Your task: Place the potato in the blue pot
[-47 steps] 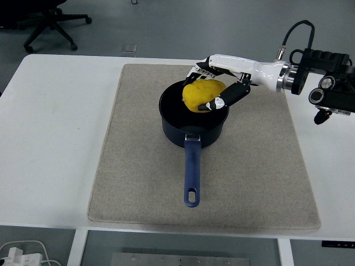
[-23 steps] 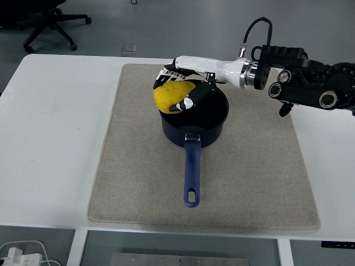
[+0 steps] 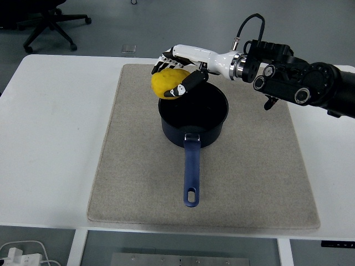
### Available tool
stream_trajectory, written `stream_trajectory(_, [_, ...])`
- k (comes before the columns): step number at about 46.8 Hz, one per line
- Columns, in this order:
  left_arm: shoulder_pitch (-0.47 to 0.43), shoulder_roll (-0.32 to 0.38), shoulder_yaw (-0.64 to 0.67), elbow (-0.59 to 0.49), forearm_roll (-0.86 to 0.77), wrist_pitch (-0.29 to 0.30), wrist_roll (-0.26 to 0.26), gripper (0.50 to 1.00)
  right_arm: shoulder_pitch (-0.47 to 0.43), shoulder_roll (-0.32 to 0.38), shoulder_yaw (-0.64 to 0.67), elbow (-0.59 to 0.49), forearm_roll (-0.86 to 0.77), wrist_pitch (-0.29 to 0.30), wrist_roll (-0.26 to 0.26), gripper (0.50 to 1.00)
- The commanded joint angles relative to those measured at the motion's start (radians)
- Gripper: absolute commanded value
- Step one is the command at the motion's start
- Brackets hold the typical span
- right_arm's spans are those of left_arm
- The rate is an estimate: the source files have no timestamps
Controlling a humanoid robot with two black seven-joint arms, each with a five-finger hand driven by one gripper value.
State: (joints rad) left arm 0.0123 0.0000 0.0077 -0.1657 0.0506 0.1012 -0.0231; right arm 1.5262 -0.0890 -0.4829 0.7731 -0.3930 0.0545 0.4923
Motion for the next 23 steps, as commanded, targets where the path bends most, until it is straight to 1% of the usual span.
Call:
stream_trajectory(1, [0.000, 0.000, 0.000, 0.000, 0.000, 0.000, 0.000, 0.996, -0.017, 0.000, 0.000, -0.006, -0.003, 0.001, -0.001, 0.500])
stream_trajectory(9, [0.000, 0.000, 0.000, 0.000, 0.000, 0.000, 0.000, 0.996, -0.035, -0.002, 0.000, -0.018, -0.009, -0.001, 0.000, 0.500])
stream_trajectory(23, [0.000, 0.000, 0.000, 0.000, 0.000, 0.000, 0.000, 0.996, -0.040, -0.006, 0.000, -0.018, -0.009, -0.002, 0.000, 0.500])
